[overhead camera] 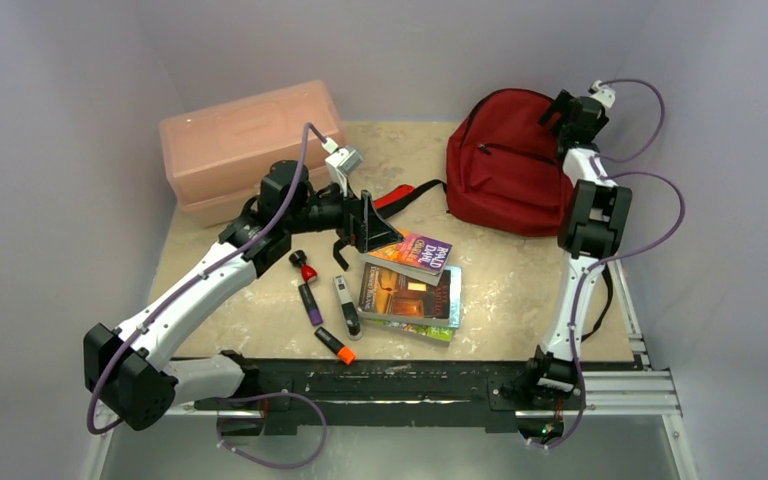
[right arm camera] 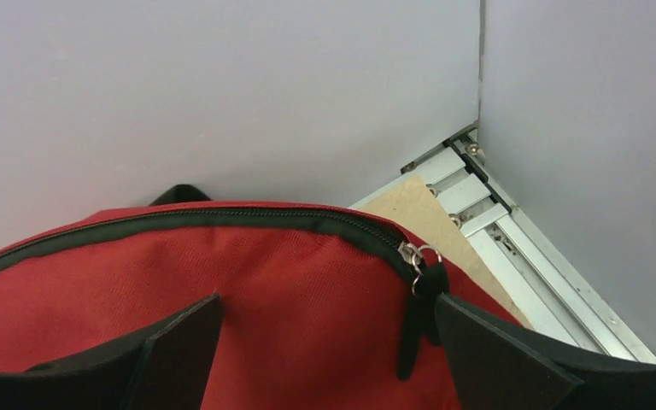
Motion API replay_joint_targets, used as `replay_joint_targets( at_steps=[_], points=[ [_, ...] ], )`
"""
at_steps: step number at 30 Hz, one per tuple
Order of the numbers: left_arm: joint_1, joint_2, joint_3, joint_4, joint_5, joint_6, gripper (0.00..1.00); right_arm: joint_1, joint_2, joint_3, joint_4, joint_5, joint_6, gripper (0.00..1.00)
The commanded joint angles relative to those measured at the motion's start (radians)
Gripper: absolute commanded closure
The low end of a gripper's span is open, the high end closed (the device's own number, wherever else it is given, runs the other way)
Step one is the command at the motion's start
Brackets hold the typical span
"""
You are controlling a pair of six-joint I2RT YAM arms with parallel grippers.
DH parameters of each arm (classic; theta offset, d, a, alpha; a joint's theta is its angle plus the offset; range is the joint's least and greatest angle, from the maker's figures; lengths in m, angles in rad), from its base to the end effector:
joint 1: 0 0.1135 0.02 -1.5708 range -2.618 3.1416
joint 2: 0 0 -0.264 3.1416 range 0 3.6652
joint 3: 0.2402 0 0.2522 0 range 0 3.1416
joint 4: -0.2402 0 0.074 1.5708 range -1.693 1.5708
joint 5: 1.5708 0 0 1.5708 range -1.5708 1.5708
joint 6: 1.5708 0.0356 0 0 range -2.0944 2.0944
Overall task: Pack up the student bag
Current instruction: Pick up the student bag at the center of the board.
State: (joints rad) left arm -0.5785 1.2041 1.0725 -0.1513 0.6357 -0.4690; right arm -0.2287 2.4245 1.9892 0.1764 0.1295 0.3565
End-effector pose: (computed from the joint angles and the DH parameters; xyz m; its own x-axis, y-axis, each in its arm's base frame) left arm 0.2184 -0.1679 0.3586 -0.6231 -0.0275 -0.7817 0.7126 0.3919 -0.5819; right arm 0.5561 -0.1342 0.2101 -0.1128 0.3816 -0.9174 0.4116 0.8583 0.3064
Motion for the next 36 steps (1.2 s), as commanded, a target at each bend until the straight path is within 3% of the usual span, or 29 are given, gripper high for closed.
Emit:
replay_joint_targets(
  at_steps=[1, 4, 10, 12, 19, 24, 30, 36],
  points=[
    [-0.002, 0.018, 0.05, 0.02, 0.023, 0.006, 0.04, -0.016, 0.073, 0.16, -0.083, -0.023, -0.017, 0.02],
    [-0.002, 0.03, 0.055, 0.018, 0.028, 0.003, 0.04, -0.014, 0.101, 0.182, -0.098, -0.048, -0.034, 0.16],
    [-0.002, 0.036, 0.057, 0.008, 0.018, 0.009, 0.04, -0.014, 0.107, 0.161, -0.093, -0.072, -0.017, 0.84],
    [-0.003, 0.034, 0.058, 0.004, 0.016, 0.014, 0.04, -0.014, 0.101, 0.157, -0.09, -0.106, -0.015, 0.99],
    [-0.003, 0.035, 0.058, -0.001, 0.01, 0.017, 0.05, -0.007, -0.038, 0.024, -0.043, -0.164, 0.029, 1.0],
    [-0.002, 0.038, 0.058, -0.001, 0.005, 0.014, 0.05, -0.007, -0.308, -0.312, 0.104, -0.164, 0.16, 1.0],
    [-0.003, 0.041, 0.057, -0.009, -0.011, 0.012, 0.05, -0.006, -0.647, -0.608, 0.169, -0.198, 0.207, 1.0],
    [-0.001, 0.04, 0.058, -0.022, -0.028, 0.014, 0.06, -0.002, -0.927, -0.724, 0.097, -0.244, 0.161, 1.0]
  ],
)
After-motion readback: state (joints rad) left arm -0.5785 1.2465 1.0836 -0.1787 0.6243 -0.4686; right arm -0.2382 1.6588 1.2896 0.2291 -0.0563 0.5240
